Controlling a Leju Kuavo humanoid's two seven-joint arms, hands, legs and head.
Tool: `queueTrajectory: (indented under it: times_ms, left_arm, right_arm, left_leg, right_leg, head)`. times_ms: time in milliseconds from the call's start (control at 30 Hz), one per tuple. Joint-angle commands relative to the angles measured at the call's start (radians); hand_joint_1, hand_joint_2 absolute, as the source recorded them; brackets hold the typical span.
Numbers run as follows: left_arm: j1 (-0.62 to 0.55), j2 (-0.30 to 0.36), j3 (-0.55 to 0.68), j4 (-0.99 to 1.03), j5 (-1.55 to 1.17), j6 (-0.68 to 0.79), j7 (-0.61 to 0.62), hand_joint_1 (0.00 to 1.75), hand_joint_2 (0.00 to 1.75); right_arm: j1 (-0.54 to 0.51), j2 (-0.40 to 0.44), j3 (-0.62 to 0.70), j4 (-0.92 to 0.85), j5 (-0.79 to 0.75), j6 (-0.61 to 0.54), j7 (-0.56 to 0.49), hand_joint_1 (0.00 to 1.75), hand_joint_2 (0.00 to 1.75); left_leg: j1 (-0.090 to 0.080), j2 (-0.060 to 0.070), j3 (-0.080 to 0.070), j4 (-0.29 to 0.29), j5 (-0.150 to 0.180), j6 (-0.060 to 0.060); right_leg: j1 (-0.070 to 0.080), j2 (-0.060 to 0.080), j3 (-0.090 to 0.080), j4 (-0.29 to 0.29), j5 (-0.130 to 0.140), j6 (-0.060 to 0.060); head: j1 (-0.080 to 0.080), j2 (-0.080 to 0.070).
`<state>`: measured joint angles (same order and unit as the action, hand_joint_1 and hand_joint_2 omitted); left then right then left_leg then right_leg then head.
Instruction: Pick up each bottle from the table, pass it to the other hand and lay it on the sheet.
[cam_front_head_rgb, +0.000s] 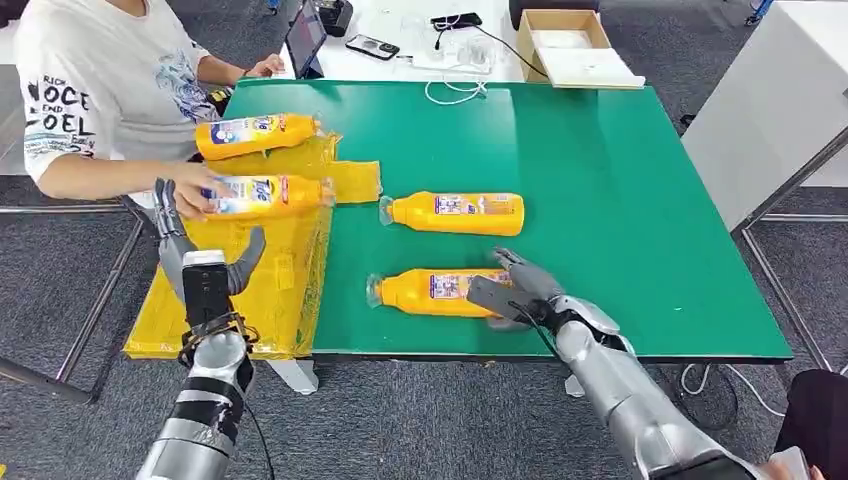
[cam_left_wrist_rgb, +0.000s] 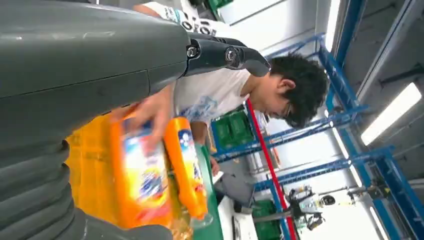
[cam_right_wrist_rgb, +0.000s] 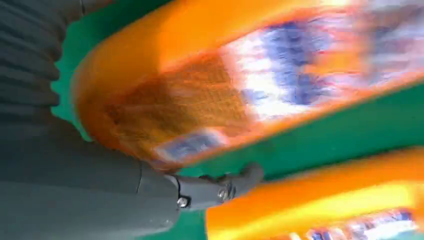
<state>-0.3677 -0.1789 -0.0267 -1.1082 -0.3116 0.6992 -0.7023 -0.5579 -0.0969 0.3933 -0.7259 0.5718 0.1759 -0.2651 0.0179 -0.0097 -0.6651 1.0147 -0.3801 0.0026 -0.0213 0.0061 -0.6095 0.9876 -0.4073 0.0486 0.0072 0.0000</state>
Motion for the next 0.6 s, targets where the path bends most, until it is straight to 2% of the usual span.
queueTrajectory:
  times_ms: [33, 233, 267, 300, 333, 600]
  left_arm:
    - [-0.074, 0.002, -0.076, 0.149, 0.029, -0.001, 0.004, 0.00, 1.75]
    - [-0.085, 0.000, -0.101, 0.181, 0.053, -0.001, 0.004, 0.00, 1.75]
    - [-0.087, 0.000, -0.104, 0.186, 0.059, -0.001, 0.004, 0.00, 1.75]
    - [-0.089, -0.001, -0.108, 0.192, 0.064, -0.004, 0.004, 0.00, 1.75]
    - [-0.088, -0.001, -0.112, 0.193, 0.066, -0.001, 0.004, 0.00, 1.75]
    - [-0.088, -0.001, -0.112, 0.193, 0.066, -0.001, 0.004, 0.00, 1.75]
  right_arm:
    - [-0.062, -0.018, 0.106, 0.161, -0.014, 0.048, -0.018, 0.00, 1.75]
    - [-0.078, -0.025, 0.152, 0.185, 0.002, 0.046, 0.003, 0.02, 1.75]
    - [-0.078, -0.024, 0.156, 0.186, 0.002, 0.043, 0.003, 0.42, 1.75]
    - [-0.075, -0.022, 0.159, 0.189, 0.002, 0.041, 0.004, 1.17, 1.75]
    - [-0.068, -0.015, 0.156, 0.189, -0.004, 0.027, 0.005, 1.31, 1.75]
    - [-0.068, -0.015, 0.156, 0.189, -0.004, 0.027, 0.005, 1.31, 1.75]
  left_leg:
    - [0.000, 0.000, 0.005, -0.001, -0.001, 0.001]
    - [0.000, 0.001, 0.004, 0.000, -0.001, 0.000]
    - [0.000, 0.000, 0.005, 0.000, -0.001, 0.001]
    - [0.000, 0.000, 0.005, -0.001, -0.001, 0.001]
    - [0.001, 0.000, 0.007, 0.000, -0.002, 0.001]
    - [0.001, 0.000, 0.006, 0.000, -0.001, 0.000]
  right_leg:
    - [0.001, -0.001, 0.005, -0.001, -0.001, -0.002]
    - [0.001, -0.001, 0.003, -0.001, -0.001, -0.002]
    - [0.001, -0.002, 0.005, -0.001, -0.001, -0.002]
    - [0.001, -0.002, 0.004, -0.001, -0.001, -0.002]
    - [0.001, -0.002, 0.007, -0.001, -0.002, -0.003]
    - [0.001, -0.001, 0.005, -0.001, -0.001, -0.002]
  head:
    - [0.000, 0.000]
    - [0.000, 0.000]
    - [0.000, 0.000]
    - [0.000, 0.000]
    - [0.000, 0.000]
    - [0.000, 0.000]
